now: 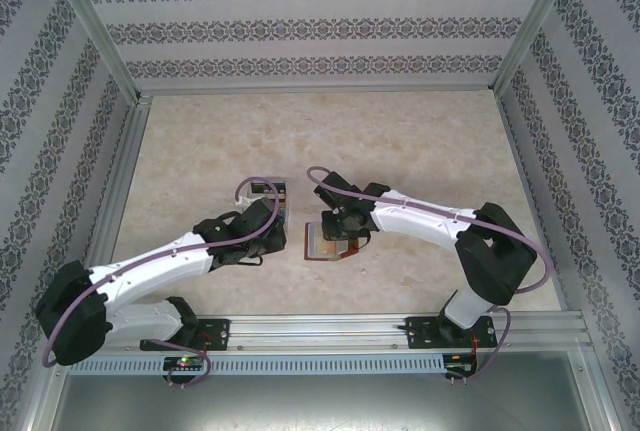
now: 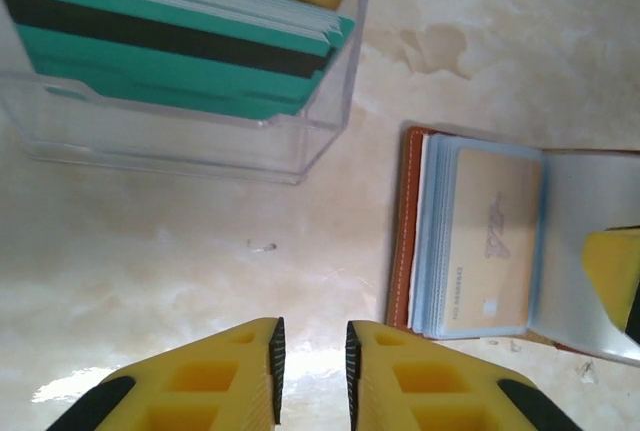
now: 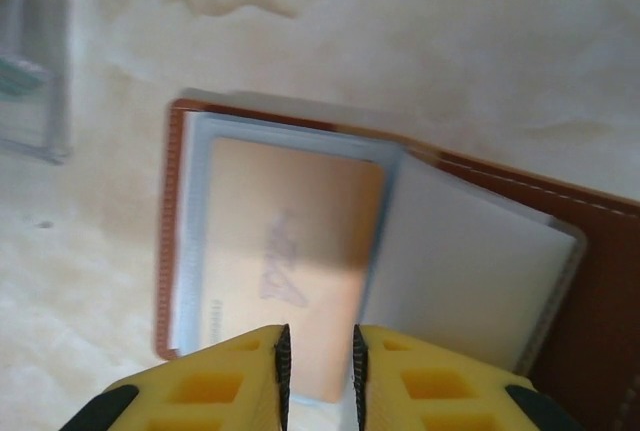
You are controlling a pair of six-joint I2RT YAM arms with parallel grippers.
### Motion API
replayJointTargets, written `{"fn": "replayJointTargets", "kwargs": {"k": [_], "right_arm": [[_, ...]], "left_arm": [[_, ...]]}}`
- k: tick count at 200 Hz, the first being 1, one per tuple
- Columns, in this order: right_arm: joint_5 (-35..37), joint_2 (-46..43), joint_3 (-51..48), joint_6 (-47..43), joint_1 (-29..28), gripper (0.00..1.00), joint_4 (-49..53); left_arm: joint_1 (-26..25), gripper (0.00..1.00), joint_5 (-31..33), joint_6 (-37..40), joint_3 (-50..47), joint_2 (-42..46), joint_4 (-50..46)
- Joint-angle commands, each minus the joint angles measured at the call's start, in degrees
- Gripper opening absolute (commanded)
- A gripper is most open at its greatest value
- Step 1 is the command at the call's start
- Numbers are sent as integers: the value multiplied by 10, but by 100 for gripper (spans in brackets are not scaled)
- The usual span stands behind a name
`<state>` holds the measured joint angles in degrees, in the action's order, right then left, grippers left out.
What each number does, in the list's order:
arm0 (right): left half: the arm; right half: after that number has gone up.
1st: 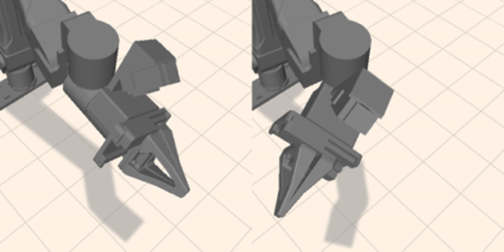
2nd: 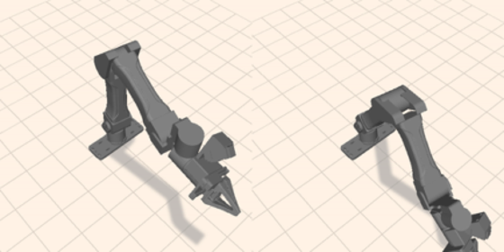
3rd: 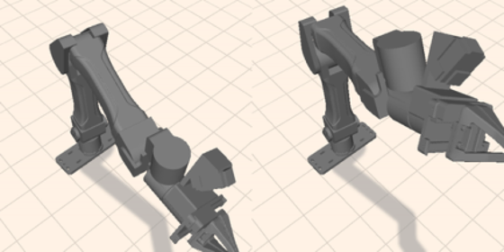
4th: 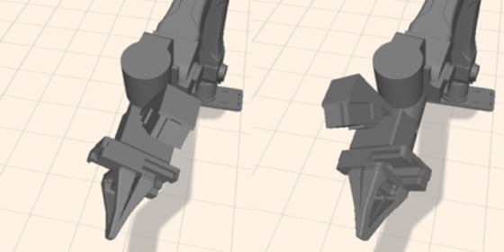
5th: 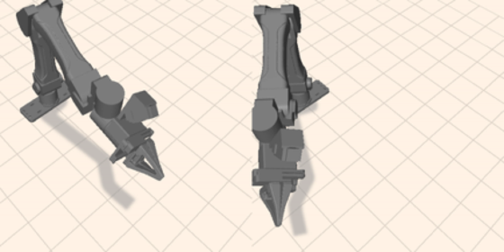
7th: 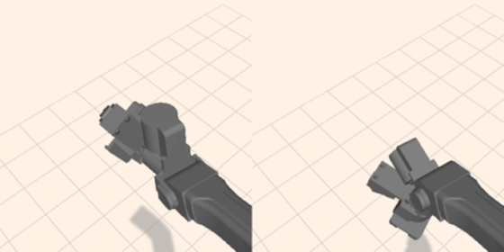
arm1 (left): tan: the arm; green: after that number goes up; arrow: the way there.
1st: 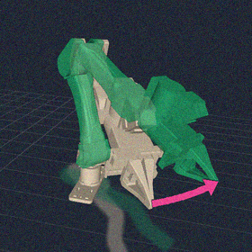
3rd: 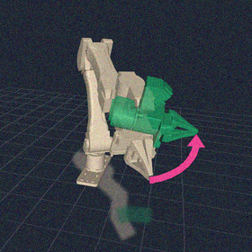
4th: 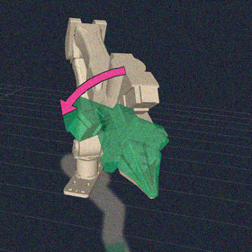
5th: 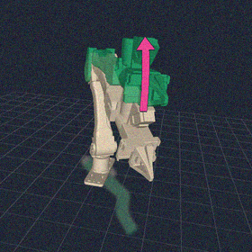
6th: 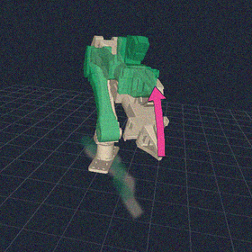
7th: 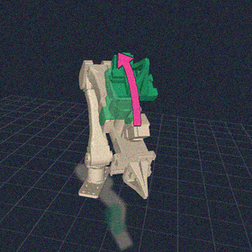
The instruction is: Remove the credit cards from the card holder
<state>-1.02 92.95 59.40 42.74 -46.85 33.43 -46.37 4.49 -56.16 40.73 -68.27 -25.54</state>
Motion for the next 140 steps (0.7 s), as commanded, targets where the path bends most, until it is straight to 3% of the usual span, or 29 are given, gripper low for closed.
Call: {"fn": "replayJointTargets", "kwargs": {"k": [1,54,79,140], "right_arm": [[35,-15,-19,0,10,26,41],[-12,-20,-51,-21,30,21,-8],[-46,-29,-71,-27,38,17,-52],[-61,-35,-89,-34,55,17,-66]], "left_arm": [[5,26,-36,8,16,-20,44],[-4,26,-104,18,30,-92,129],[-10,19,-127,26,48,-138,151],[-13,18,-143,40,85,-221,155]]}}
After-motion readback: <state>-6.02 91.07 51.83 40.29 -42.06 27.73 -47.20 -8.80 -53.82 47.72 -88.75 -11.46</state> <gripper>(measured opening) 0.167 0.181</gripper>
